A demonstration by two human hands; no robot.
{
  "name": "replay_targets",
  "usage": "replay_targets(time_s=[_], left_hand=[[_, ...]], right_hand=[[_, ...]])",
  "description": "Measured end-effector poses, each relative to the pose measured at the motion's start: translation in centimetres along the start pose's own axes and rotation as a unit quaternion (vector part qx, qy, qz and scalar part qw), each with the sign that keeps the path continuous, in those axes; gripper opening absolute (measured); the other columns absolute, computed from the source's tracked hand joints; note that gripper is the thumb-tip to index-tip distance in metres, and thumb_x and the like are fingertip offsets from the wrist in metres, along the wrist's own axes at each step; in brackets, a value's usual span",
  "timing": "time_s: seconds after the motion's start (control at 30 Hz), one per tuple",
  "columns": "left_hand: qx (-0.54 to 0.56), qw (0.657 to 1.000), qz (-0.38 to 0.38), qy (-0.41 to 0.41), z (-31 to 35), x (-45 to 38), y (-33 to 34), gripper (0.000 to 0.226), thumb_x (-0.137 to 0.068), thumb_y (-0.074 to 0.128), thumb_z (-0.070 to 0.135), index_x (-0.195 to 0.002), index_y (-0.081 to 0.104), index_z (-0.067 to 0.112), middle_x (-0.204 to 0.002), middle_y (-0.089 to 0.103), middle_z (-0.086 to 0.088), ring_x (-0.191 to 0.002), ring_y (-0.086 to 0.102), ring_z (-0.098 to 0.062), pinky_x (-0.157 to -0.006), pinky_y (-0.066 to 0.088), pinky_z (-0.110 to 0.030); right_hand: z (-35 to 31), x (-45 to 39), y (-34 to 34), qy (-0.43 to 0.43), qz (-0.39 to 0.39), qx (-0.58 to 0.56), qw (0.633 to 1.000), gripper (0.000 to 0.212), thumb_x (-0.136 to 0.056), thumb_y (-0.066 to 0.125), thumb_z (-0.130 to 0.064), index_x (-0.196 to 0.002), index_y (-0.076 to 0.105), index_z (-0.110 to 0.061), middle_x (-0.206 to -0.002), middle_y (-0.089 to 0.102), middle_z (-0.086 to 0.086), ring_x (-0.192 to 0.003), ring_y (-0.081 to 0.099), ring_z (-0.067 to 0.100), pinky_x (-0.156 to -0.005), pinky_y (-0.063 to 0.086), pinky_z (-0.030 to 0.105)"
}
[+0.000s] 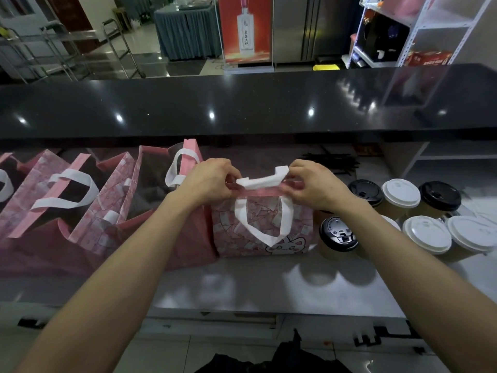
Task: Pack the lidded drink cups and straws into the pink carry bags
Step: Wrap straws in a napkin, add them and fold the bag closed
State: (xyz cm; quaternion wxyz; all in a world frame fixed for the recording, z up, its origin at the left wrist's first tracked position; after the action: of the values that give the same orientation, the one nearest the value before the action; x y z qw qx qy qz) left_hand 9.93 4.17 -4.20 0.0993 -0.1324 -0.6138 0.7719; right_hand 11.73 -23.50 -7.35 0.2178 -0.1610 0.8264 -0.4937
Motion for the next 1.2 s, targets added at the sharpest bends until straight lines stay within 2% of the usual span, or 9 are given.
replay_targets(time_s=[0.1, 0.2, 0.33, 0.57, 0.7, 0.83, 0.97, 1.1, 1.2], left_hand=[[-0.007, 1.000, 0.001, -0.001, 0.3, 0.0, -0.4, 0.022, -0.089, 0.086, 0.043, -0.109, 0.082, 0.033, -0.091, 0.061, 0.015, -0.092, 0.062, -0.015, -0.077, 0.054, -0.036], [-0.038, 0.999, -0.019, -0.003, -0.3, 0.5, -0.9, 0.020, -0.090, 0.085, 0.029, -0.110, 0.080, 0.026, -0.099, 0.066, 0.009, -0.100, 0.065, -0.019, -0.080, 0.054, -0.036], [-0.054, 0.997, -0.033, -0.040, -1.0, 1.1, -1.2, 0.030, -0.080, 0.094, 0.022, -0.107, 0.082, 0.021, -0.104, 0.073, 0.002, -0.102, 0.067, -0.020, -0.088, 0.057, -0.040], [-0.020, 0.999, -0.014, -0.039, -0.5, 1.4, -0.6, 0.019, -0.080, 0.089, 0.008, -0.093, 0.086, 0.021, -0.088, 0.078, 0.004, -0.088, 0.072, -0.019, -0.079, 0.060, -0.037], [-0.016, 0.999, 0.004, -0.030, -0.1, 1.3, -0.5, 0.012, -0.086, 0.088, 0.019, -0.093, 0.087, 0.028, -0.092, 0.080, 0.009, -0.089, 0.074, -0.018, -0.079, 0.061, -0.040], [-0.038, 0.999, 0.000, -0.036, -0.5, 1.6, -0.4, 0.012, -0.091, 0.085, 0.022, -0.101, 0.086, 0.029, -0.106, 0.079, 0.009, -0.100, 0.071, -0.019, -0.086, 0.059, -0.041], [-0.086, 0.995, -0.014, -0.051, -1.9, 2.0, -0.8, 0.011, -0.092, 0.086, 0.024, -0.103, 0.087, 0.023, -0.107, 0.080, 0.002, -0.103, 0.072, -0.024, -0.089, 0.058, -0.044], [-0.146, 0.988, -0.001, -0.043, -1.5, 2.2, -1.3, 0.007, -0.090, 0.083, 0.026, -0.096, 0.085, 0.028, -0.100, 0.079, 0.002, -0.100, 0.070, -0.025, -0.081, 0.055, -0.038], [-0.119, 0.992, 0.006, -0.039, -1.4, 2.4, -1.8, 0.011, -0.087, 0.084, 0.035, -0.096, 0.082, 0.030, -0.098, 0.075, 0.006, -0.101, 0.067, -0.020, -0.082, 0.053, -0.037]], right_hand=[[-0.8, -1.2, 0.7, 0.027, -0.037, 0.046, 0.998, 0.053, -0.081, 0.082, -0.070, -0.111, 0.078, -0.026, -0.109, 0.052, -0.012, -0.094, 0.058, 0.015, -0.082, 0.048, 0.032], [-0.8, -1.9, 0.9, 0.048, -0.018, 0.032, 0.998, 0.040, -0.083, 0.087, -0.057, -0.105, 0.077, -0.025, -0.112, 0.054, -0.011, -0.097, 0.058, 0.016, -0.084, 0.045, 0.032], [-0.8, -2.5, 0.8, 0.076, -0.042, -0.021, 0.996, 0.026, -0.081, 0.092, -0.052, -0.079, 0.069, -0.040, -0.100, 0.063, -0.014, -0.094, 0.062, 0.011, -0.085, 0.053, 0.033], [-0.5, -2.3, 0.2, 0.065, -0.054, 0.000, 0.996, 0.018, -0.088, 0.087, -0.045, -0.087, 0.074, -0.033, -0.090, 0.068, -0.015, -0.091, 0.069, 0.013, -0.074, 0.053, 0.031], [-3.3, -2.6, 0.9, 0.023, -0.047, 0.062, 0.997, 0.044, -0.080, 0.089, -0.053, -0.110, 0.069, -0.027, -0.110, 0.066, -0.013, -0.093, 0.066, 0.018, -0.081, 0.054, 0.038], [-4.7, -2.6, 2.1, 0.009, -0.047, 0.082, 0.995, 0.019, -0.096, 0.075, -0.031, -0.102, 0.067, -0.015, -0.103, 0.067, 0.000, -0.089, 0.067, 0.029, -0.083, 0.055, 0.048], [-4.0, -2.0, 1.6, 0.007, -0.037, 0.081, 0.996, 0.024, -0.099, 0.074, -0.041, -0.104, 0.078, -0.018, -0.114, 0.061, -0.006, -0.091, 0.065, 0.023, -0.084, 0.055, 0.043], [-3.8, -2.2, 1.4, 0.015, -0.039, 0.040, 0.998, 0.016, -0.096, 0.080, -0.031, -0.103, 0.082, -0.017, -0.114, 0.063, -0.008, -0.096, 0.066, 0.023, -0.092, 0.056, 0.048], [-3.3, -2.1, 1.5, 0.006, -0.043, 0.011, 0.999, 0.028, -0.098, 0.077, -0.042, -0.115, 0.080, -0.019, -0.134, 0.060, -0.011, -0.108, 0.067, 0.019, -0.100, 0.055, 0.042]])
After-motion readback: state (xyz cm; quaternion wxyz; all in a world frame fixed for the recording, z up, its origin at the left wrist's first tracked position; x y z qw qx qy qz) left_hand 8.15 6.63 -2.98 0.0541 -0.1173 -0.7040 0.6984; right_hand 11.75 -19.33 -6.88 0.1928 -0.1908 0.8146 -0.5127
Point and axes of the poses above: each hand's wrist, its own x-axis away from the middle knuckle, its own y-axis out of the palm, z = x × y, the point moved 2 cm from there along -x, towards the middle knuckle
